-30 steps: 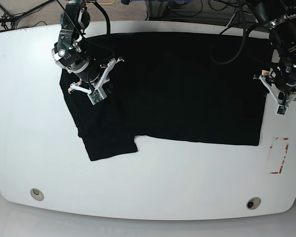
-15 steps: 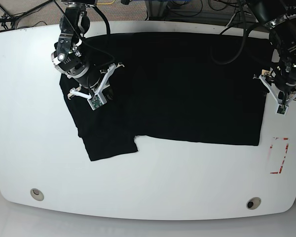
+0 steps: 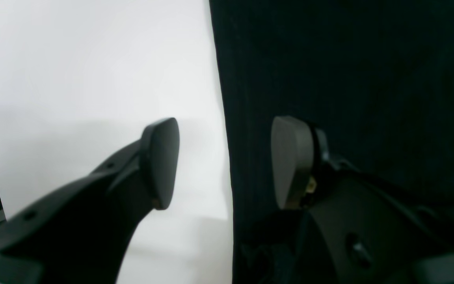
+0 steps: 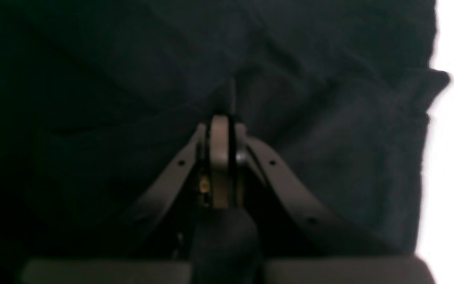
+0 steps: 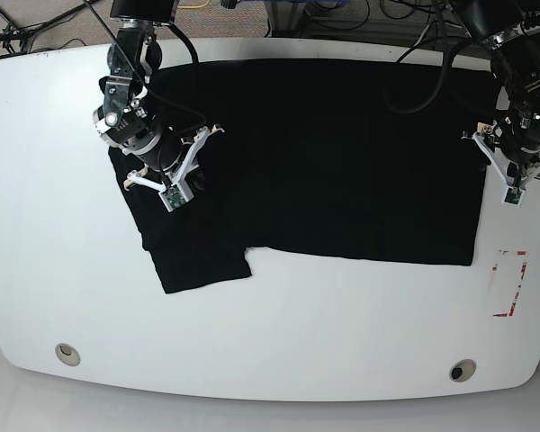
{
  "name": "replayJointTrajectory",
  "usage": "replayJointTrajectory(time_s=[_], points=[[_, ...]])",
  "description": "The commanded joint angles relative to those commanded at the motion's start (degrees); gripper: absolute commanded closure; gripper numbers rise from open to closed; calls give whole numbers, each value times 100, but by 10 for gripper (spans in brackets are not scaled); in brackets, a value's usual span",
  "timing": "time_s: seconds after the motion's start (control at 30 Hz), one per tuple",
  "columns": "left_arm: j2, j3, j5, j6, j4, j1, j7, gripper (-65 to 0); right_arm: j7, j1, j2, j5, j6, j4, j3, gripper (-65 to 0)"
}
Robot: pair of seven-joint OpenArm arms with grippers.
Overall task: Fold the T-shirt properly
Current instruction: 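Slide the right gripper along the shirt toward the sleeve edge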
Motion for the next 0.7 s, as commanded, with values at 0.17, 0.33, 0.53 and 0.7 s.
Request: replayJointTrajectory(time_s=[0.17,0.33,0.53,0.7], points=[[0,0,0,0,0,0,0,-346,0,176,9,0,0,-176,26,0],[0,0,0,0,0,0,0,-346,9,255,114,-9,0,-360,0,0],[0,0,0,0,0,0,0,-346,9,404,132,0,-4,-563,0,0],[0,0,0,0,-9,0,0,-346,9,545,141,-9,-4,-633,26,0]])
